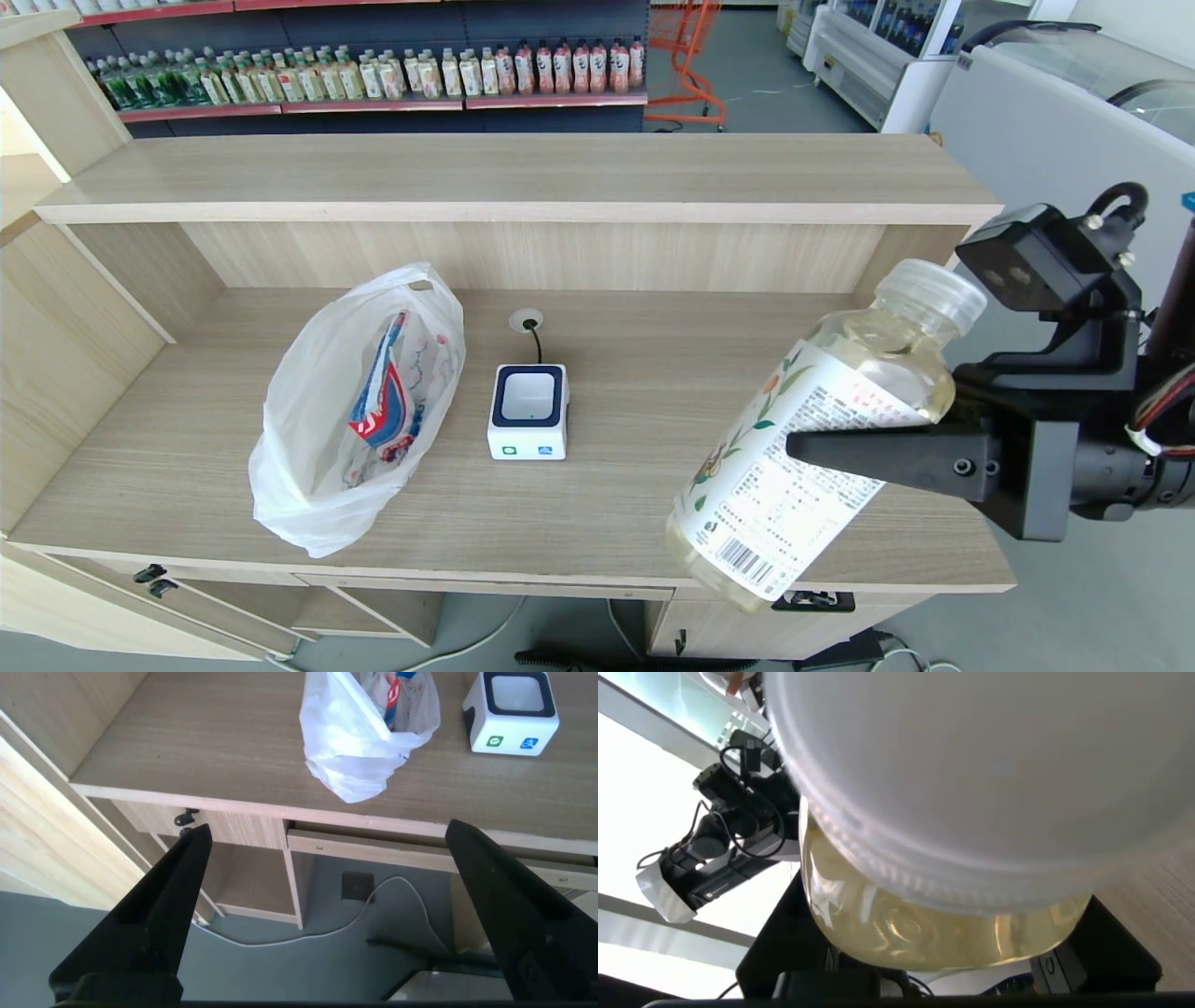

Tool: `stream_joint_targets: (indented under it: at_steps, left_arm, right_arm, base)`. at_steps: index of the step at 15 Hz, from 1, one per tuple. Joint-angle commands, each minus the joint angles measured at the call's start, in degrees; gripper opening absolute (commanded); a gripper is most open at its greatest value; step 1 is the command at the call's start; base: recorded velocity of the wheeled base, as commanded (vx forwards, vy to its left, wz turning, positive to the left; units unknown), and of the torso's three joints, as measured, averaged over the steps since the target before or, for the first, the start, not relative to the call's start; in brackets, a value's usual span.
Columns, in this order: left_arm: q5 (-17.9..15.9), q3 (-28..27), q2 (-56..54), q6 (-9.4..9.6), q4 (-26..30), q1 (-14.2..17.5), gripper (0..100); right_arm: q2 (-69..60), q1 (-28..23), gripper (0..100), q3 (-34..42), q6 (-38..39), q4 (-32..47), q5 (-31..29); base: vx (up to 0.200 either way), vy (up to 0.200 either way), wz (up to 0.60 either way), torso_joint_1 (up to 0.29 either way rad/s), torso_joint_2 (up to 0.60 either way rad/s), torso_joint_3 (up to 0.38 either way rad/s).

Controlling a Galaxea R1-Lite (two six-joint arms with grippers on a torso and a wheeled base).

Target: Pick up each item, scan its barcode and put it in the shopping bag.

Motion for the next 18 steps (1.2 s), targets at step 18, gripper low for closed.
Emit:
stream_joint_targets:
  at_steps: [18]
  left_arm:
    - [0.0,0.0,0.0,-0.01,0.0,0.0,100]
  right_arm:
    - [1.3,-19.5,0,3.9,-49.4,1.6,-27.4]
  base:
    - [0.0,0.0,0.0,0.0,0.0,0.0]
